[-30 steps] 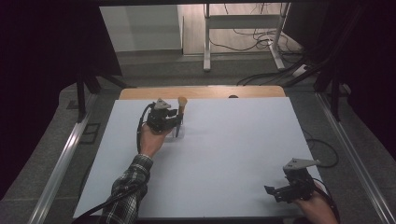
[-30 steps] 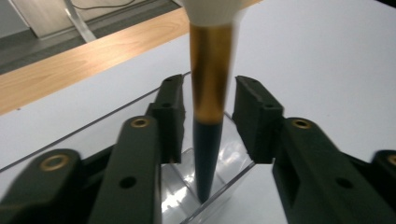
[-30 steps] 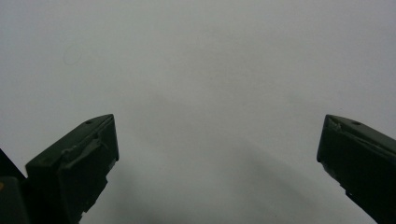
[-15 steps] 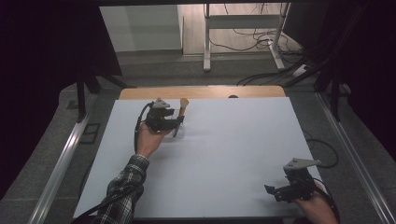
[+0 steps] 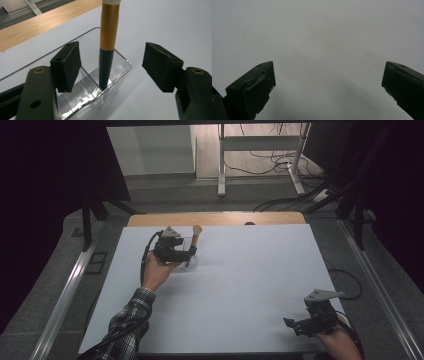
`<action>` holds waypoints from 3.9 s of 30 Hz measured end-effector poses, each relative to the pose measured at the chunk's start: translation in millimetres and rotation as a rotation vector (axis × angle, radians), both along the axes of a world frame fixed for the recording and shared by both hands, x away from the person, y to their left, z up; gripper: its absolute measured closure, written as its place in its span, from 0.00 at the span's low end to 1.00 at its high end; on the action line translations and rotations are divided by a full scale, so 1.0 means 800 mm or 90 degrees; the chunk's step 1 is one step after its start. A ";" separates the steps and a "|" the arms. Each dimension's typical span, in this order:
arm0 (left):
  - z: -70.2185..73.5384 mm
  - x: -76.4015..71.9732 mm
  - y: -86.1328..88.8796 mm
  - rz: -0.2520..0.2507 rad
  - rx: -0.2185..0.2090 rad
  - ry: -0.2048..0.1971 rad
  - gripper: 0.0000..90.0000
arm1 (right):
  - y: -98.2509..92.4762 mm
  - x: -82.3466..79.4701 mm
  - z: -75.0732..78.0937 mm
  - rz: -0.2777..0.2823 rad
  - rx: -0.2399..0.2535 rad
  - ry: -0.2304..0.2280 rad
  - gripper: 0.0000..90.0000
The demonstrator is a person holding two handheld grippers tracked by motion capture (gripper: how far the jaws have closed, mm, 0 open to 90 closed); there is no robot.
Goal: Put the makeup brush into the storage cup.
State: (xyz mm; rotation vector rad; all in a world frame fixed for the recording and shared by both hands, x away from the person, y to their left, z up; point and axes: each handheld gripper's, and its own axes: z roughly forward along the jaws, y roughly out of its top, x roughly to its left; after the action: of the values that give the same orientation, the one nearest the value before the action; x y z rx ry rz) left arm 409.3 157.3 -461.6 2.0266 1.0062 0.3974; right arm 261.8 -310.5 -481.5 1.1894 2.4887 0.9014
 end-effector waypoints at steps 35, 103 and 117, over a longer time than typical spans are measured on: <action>0.003 -0.035 0.014 -0.020 -0.015 0.026 0.11 | -0.002 0.001 0.000 -0.011 0.009 -0.004 0.00; -0.003 -0.116 0.027 -0.077 0.000 0.018 0.00 | -0.004 0.001 0.002 -0.015 0.027 -0.004 0.00; -0.005 -0.133 0.036 -0.073 0.013 0.018 0.00 | -0.006 0.001 0.004 -0.016 0.035 -0.003 0.00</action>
State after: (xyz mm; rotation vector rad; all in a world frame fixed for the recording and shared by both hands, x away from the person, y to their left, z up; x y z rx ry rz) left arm 303.0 185.8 -465.9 2.1028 0.9004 0.3201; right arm 262.6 -315.0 -478.6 1.2326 2.4545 0.9704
